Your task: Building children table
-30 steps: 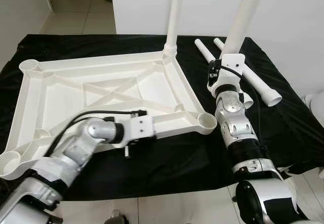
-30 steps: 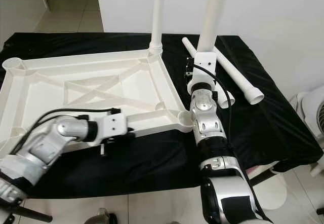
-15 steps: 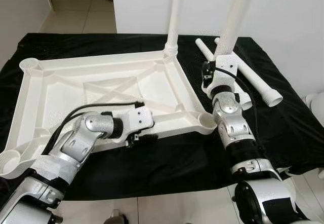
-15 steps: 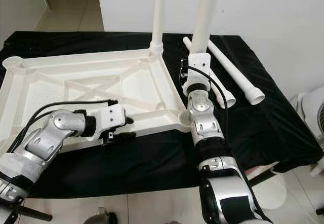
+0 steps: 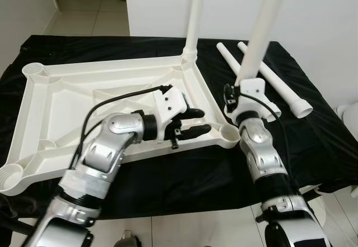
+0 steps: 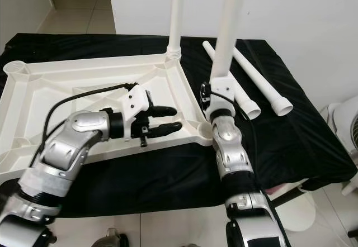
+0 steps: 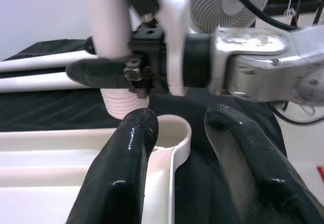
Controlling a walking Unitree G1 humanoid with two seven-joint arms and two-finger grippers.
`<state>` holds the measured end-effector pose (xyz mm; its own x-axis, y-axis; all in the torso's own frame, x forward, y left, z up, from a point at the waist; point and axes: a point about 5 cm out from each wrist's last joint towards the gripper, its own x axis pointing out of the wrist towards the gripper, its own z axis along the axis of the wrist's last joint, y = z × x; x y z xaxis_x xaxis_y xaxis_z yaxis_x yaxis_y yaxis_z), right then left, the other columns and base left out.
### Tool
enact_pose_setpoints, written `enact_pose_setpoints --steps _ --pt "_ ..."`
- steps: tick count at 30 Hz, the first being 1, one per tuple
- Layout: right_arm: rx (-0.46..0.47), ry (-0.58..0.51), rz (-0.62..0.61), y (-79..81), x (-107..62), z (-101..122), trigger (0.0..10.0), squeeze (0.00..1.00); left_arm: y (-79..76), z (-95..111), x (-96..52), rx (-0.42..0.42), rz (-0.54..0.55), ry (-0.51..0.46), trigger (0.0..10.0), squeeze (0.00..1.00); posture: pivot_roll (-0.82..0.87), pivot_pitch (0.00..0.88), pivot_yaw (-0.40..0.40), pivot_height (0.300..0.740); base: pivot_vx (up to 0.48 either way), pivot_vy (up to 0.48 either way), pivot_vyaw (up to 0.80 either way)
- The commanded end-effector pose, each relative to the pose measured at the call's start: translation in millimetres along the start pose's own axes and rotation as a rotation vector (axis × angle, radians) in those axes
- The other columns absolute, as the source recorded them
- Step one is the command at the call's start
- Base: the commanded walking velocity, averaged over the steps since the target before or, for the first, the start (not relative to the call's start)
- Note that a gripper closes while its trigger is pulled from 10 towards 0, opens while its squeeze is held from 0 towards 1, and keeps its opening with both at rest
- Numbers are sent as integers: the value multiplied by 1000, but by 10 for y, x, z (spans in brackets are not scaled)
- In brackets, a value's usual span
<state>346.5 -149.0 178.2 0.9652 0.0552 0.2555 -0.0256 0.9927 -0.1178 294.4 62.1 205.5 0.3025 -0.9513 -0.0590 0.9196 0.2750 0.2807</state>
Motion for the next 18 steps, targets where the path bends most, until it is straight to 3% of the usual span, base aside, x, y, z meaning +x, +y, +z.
enact_pose_setpoints --steps 1,8,18 --pt "9 -41 4 -20 -15 64 10000 0 160 -32 -45 -17 339 13 10000 0 83 68 -57 740 0 0 0" --pt "58 -67 52 -1 -327 24 10000 0 41 -47 -73 -77 397 4 10000 0 85 73 -65 740 0 0 0" --pt "74 -13 56 -1 -402 -70 10000 0 -30 -2 -45 -103 421 -30 10000 0 79 74 -64 740 0 0 0"
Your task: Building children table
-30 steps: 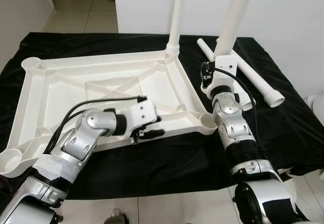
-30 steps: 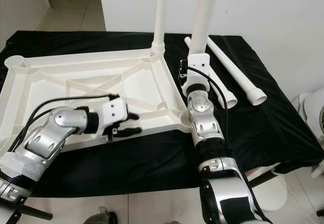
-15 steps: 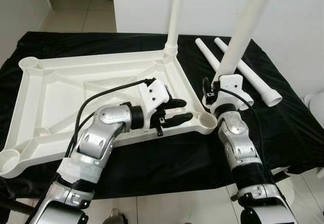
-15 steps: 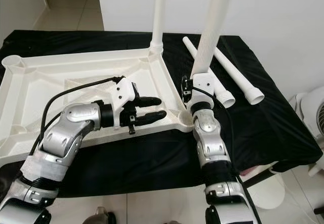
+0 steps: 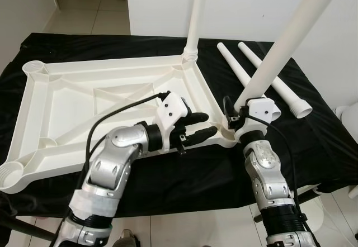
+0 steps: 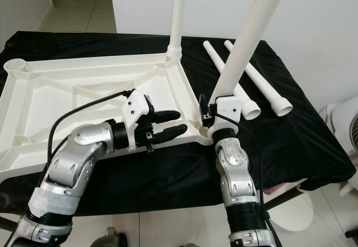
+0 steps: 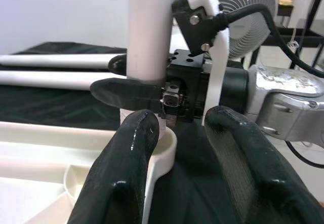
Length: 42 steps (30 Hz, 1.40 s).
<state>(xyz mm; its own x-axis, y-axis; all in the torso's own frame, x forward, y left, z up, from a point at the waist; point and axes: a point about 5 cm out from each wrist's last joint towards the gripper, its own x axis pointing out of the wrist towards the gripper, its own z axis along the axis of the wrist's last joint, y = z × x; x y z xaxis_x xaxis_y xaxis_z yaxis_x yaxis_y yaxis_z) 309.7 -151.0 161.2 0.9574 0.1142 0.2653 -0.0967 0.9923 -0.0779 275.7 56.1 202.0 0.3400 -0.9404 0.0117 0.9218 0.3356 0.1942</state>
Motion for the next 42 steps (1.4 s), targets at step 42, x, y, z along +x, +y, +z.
enact_pose_setpoints --steps 42 --pt "-38 154 175 -85 -146 -310 10000 0 -128 -190 -48 99 373 79 10000 0 85 75 -64 740 0 0 0"
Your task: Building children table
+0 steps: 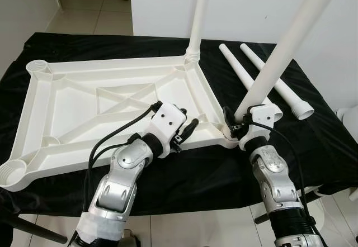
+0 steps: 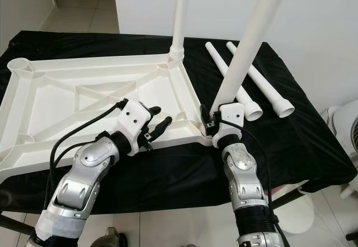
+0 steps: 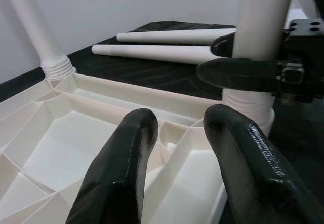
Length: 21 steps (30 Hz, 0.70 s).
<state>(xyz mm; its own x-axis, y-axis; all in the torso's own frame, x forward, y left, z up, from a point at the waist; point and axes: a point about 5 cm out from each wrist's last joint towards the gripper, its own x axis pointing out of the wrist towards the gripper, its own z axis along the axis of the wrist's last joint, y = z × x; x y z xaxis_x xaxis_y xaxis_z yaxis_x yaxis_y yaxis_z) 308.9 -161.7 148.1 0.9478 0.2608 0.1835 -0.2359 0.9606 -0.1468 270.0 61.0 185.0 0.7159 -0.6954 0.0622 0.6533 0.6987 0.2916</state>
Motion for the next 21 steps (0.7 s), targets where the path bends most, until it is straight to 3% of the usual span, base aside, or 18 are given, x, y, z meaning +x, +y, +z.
enact_pose_setpoints --steps 1,8,21 --pt "-27 84 60 47 -78 -187 10000 0 -89 -28 -19 -5 -104 23 10000 0 88 79 -62 740 0 0 0" --pt "-69 92 125 28 -109 -211 10000 0 -92 -27 -40 -1 -121 28 10000 0 87 80 -62 740 0 0 0" --pt "-1 135 220 2 -205 -341 10000 0 -25 30 -53 11 -105 24 10000 0 89 82 -61 740 0 0 0"
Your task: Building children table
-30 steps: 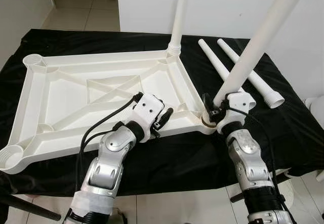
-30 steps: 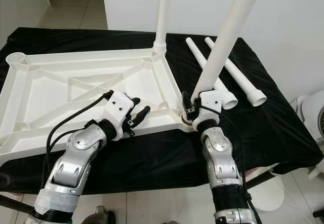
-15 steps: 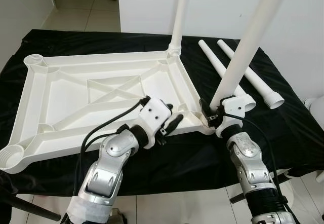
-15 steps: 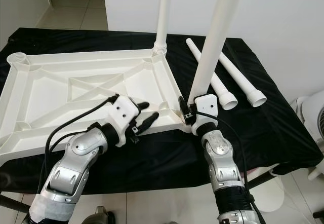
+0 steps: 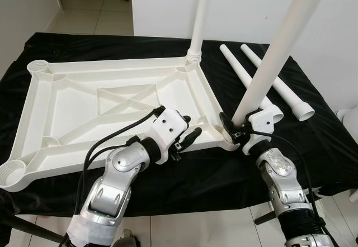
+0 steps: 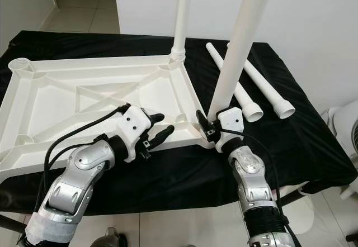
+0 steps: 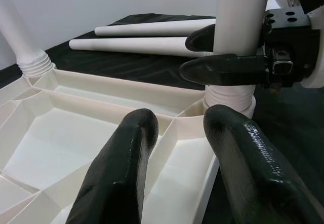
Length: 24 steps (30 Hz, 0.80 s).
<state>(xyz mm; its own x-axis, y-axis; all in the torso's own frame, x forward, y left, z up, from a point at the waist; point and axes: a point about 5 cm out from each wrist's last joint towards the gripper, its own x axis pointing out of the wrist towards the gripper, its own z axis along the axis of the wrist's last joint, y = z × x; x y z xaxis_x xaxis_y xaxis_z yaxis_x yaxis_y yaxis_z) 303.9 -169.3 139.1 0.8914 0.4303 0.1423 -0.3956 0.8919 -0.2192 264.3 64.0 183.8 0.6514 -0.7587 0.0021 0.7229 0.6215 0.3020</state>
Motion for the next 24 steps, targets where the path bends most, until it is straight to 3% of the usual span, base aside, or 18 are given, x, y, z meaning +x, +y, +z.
enact_pose_setpoints --steps 1,24 --pt "57 121 50 93 -112 -258 10000 0 1 39 8 5 2 -7 10000 0 89 82 -61 740 0 0 0" --pt "281 166 -21 24 -162 -432 10000 0 43 96 -35 12 19 -10 10000 0 101 91 -64 740 0 0 0"
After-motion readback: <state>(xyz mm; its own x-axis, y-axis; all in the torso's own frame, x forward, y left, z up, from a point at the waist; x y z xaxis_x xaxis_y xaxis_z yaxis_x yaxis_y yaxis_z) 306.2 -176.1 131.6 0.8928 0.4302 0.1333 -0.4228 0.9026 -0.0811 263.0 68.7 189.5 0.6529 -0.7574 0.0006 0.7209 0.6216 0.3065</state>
